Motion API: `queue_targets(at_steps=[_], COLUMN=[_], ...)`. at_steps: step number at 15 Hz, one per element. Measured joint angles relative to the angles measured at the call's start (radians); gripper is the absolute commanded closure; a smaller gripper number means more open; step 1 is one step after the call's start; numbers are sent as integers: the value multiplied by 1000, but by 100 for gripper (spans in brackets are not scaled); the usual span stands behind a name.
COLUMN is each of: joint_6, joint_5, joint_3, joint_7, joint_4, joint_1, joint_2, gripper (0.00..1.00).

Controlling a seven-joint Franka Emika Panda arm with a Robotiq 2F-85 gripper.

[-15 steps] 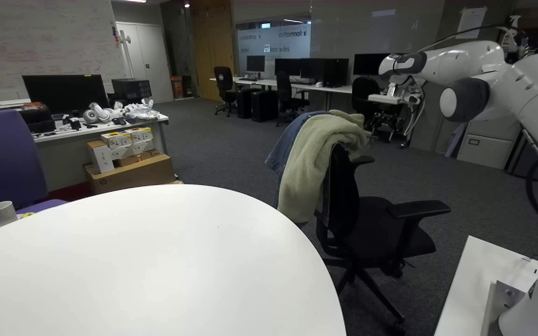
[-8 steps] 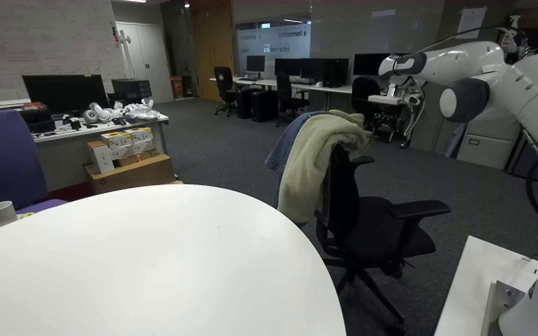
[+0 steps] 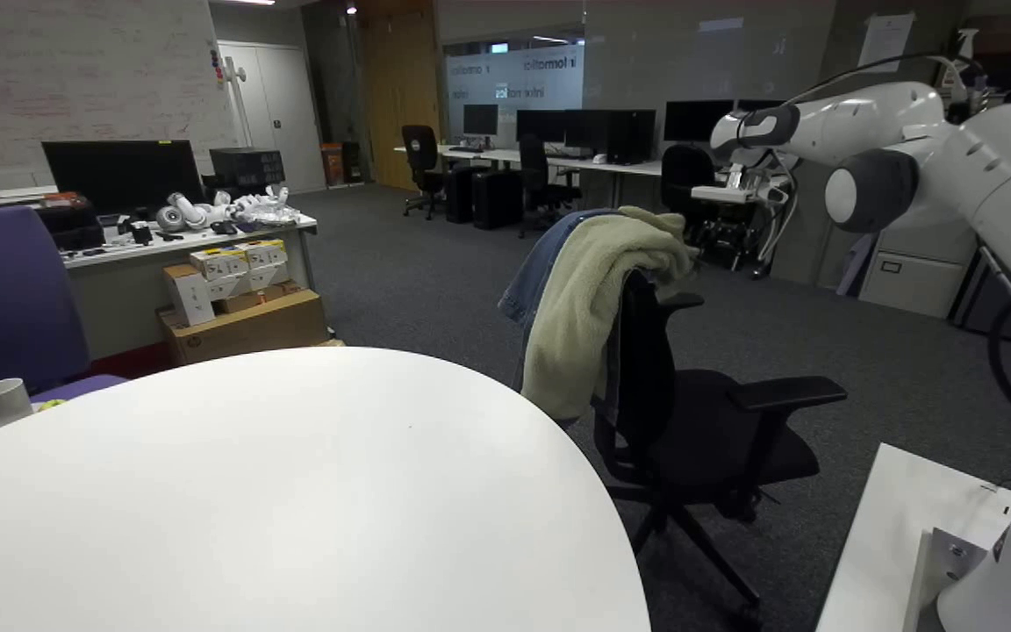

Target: Put the jersey on the table

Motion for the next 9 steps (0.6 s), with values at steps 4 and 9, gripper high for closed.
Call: queue_targets(at_steps=[4, 9], joint_6=[1, 1], joint_5=[1, 34], joint_3=[0, 11], joint_7=[2, 2], joint_4=[2, 16], joint_1=[0, 1], joint_2=[3, -6], gripper=[0, 0])
